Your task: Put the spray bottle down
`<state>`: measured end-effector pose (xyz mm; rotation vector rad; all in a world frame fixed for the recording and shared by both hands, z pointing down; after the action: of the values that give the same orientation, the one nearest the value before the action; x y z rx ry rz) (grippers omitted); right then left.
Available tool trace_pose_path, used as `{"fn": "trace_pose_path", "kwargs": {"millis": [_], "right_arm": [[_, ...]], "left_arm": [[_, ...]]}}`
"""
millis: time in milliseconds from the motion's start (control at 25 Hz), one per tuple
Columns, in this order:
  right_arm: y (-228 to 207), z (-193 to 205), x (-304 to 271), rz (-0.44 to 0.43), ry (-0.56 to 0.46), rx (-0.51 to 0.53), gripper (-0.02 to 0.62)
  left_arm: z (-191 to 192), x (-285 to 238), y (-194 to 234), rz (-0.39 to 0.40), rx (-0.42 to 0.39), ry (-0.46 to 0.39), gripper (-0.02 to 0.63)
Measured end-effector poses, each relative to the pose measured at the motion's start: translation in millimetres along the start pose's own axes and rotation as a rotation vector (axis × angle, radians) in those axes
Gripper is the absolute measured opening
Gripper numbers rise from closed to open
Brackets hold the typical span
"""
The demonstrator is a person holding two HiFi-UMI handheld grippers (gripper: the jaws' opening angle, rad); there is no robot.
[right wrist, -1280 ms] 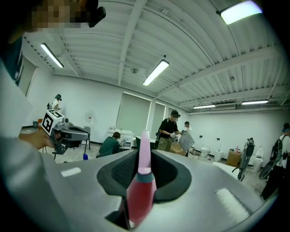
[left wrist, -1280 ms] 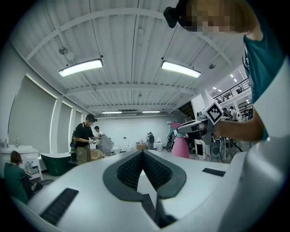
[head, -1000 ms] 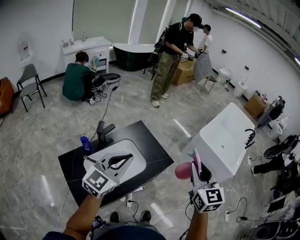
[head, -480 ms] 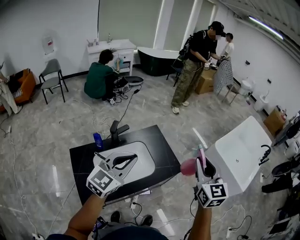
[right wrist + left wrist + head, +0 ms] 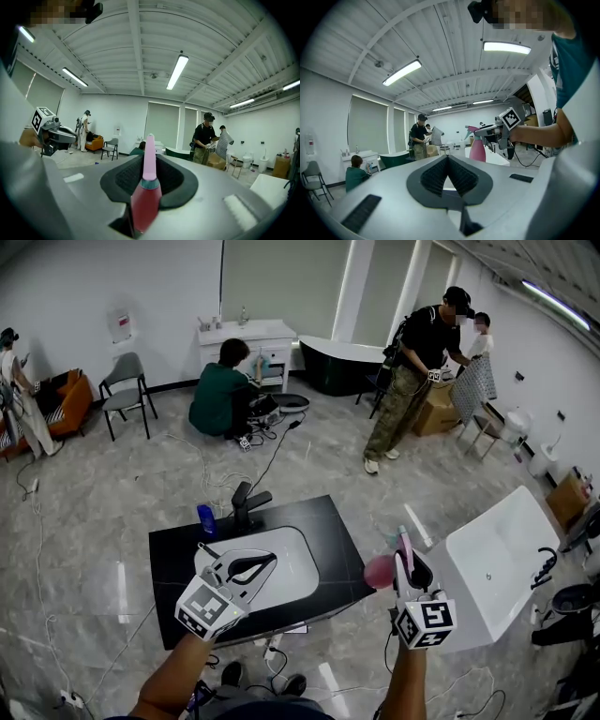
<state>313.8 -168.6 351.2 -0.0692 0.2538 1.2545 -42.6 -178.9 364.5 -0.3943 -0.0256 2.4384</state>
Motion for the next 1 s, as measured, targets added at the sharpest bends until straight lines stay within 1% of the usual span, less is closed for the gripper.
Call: {"fn": "trace_pose_path", "kwargs": {"millis": [440, 1000], "right_arm": [[-9, 16, -56, -0.072, 0.002, 0.008, 0.094], [-7, 59, -99, -0.109, 0.009, 0.0, 0.094]], "left_arm": [[26, -16, 5, -0.065, 0.059, 0.034, 0.005], [63, -34, 3, -0.089, 0.119, 0.06, 0.005]]}}
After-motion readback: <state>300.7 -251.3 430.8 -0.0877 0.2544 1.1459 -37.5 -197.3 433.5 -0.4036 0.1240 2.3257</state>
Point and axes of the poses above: the fingertips, and each gripper's own axes: x backward along the fingers, y to its left, z out of its underside, the point moved 10 cm from there along x, backward along the fingers, and after that the axes turned 8 degrees about y, right-handed, at the moved point
